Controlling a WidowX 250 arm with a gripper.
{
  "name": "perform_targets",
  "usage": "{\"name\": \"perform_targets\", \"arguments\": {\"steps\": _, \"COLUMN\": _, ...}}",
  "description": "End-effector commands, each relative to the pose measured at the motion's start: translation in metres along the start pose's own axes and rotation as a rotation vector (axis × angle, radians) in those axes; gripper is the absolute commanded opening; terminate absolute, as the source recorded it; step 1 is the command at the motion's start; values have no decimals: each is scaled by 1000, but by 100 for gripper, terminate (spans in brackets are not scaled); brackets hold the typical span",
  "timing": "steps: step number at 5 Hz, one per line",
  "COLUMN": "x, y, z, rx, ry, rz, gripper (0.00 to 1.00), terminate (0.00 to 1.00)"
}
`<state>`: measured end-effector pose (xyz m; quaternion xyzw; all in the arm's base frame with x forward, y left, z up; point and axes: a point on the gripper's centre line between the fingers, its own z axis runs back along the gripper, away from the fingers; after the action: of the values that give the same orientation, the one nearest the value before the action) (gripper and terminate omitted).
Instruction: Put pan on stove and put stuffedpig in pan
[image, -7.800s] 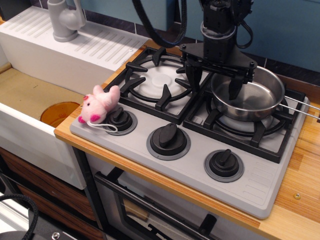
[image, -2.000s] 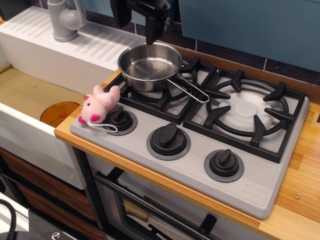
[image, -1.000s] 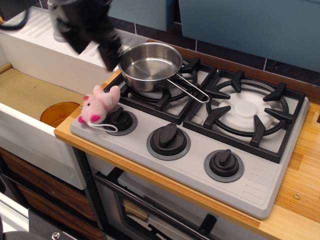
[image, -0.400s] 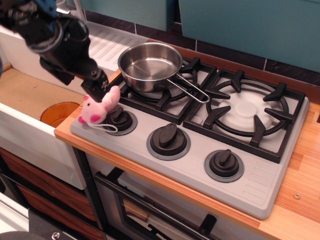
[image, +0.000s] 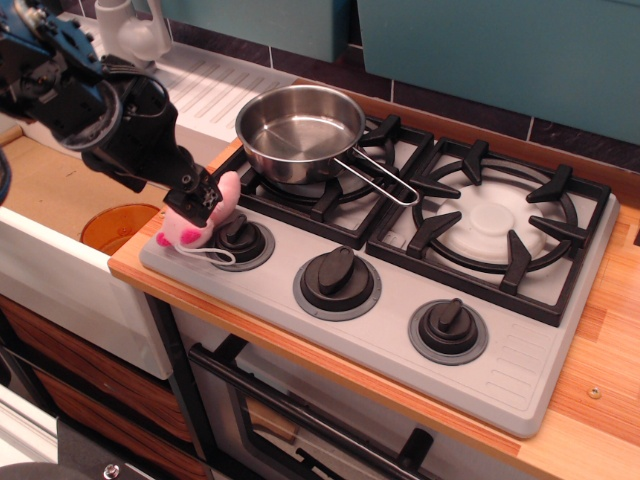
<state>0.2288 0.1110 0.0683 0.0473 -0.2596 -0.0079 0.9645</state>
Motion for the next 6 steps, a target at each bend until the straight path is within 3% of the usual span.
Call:
{"name": "perform_targets", "arguments": {"steps": 1, "x": -3, "y": 5, "z": -11, "rx": -2, "ry": -65, "rz": -12, "gripper": 100, "terminate": 0}}
{"name": "perform_targets", "arguments": {"steps": 3, "x": -6, "y": 9, "z": -28, "rx": -27, "ry": -117, "rz": -20, "gripper": 100, "terminate": 0}}
{"name": "perform_targets", "arguments": {"steps": 6, "x": -1, "y": 2, "z": -40, "rx": -55, "ry": -63, "rz": -1, "gripper": 100, "terminate": 0}}
